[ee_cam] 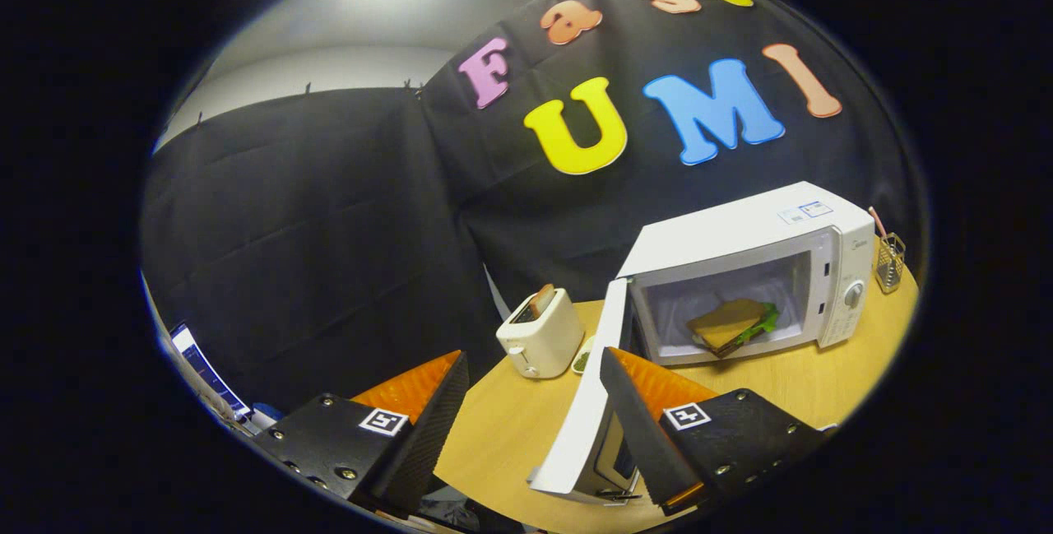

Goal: Open the microwave, put the food inside, and close the microwave door.

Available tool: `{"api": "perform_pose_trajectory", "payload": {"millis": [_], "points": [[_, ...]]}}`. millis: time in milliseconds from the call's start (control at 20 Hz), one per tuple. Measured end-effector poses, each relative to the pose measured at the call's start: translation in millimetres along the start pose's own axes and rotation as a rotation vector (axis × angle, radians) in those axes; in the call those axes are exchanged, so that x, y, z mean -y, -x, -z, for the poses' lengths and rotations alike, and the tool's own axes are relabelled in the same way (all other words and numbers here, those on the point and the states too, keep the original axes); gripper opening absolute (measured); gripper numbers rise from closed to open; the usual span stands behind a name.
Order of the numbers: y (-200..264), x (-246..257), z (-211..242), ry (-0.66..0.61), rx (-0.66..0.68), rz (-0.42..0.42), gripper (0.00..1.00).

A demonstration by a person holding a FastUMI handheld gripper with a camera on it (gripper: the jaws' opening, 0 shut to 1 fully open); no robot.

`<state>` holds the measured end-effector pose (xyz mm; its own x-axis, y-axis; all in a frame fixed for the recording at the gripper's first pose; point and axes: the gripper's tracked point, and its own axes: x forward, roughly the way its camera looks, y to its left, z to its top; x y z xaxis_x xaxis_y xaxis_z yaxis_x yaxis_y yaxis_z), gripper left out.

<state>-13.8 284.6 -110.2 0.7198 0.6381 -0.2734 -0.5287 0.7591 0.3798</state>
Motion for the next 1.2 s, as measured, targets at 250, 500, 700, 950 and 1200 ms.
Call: {"api": "perform_pose_trajectory", "payload": {"millis": [250,500,700,950,1200], "points": [[-8.8,-43.0,42.6,0.077,-0.133,-0.113,0.97],[-8.1,-72.0,95.4,0.182,-0.288,-0.22,0.97],[-5.4,-83.6,127.5,0.249,-0.381,-0.271,0.79],[6.3,-73.5,162.7,0.214,-0.512,-0.255,0.61],[11.5,-61.4,193.1,0.164,-0.582,-0.22,0.15]]}}
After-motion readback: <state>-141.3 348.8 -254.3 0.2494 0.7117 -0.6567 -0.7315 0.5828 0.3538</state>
